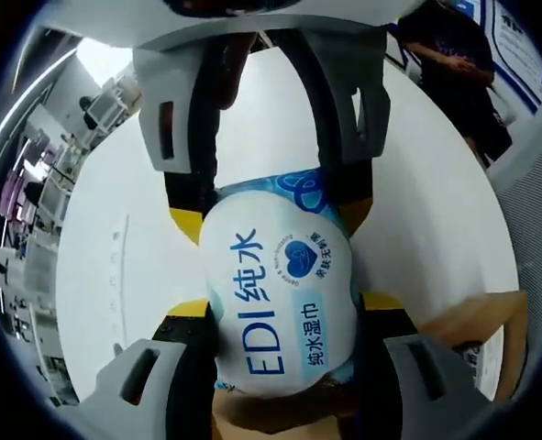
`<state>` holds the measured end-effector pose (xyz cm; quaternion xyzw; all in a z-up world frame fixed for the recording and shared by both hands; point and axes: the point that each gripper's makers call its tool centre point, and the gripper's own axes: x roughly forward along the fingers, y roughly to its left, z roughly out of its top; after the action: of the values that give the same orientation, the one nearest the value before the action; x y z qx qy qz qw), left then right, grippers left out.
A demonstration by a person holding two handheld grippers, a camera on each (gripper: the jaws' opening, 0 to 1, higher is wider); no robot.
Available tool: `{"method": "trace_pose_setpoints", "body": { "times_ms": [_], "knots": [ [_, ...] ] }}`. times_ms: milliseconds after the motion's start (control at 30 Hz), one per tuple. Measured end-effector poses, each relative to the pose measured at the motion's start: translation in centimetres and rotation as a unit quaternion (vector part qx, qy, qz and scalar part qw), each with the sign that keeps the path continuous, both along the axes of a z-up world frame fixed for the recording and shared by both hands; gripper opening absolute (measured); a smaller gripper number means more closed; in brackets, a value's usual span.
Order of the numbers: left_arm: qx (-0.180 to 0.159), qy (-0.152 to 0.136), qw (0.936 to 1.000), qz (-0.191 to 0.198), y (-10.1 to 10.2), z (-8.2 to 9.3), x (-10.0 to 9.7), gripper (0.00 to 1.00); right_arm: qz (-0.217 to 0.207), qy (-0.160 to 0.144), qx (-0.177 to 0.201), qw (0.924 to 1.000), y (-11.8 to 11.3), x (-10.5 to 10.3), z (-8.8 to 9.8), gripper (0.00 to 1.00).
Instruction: Operate the shoe box by opening the lid, removing the specified soft item, and placing it in the target area until the item is outside and the box remains undamaged.
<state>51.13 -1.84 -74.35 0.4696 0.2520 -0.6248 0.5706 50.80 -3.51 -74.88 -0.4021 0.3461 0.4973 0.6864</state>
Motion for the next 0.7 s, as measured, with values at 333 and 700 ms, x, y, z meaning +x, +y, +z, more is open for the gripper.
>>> {"method": "trace_pose_setpoints", "body": {
  "times_ms": [333,700],
  "knots": [
    [-0.002,0.010,0.9999,0.008,-0.3,-0.8,-0.1,0.59,0.001,0.006,-0.008,0.9999,-0.4,-0.2,-0.6,0.50],
    [0.003,0.007,1.0000,-0.003,-0.2,-1.2,-0.2,0.57,-0.007,0.009,-0.004,0.9999,-0.5,-0.2,-0.7,0.47]
  ]
}}
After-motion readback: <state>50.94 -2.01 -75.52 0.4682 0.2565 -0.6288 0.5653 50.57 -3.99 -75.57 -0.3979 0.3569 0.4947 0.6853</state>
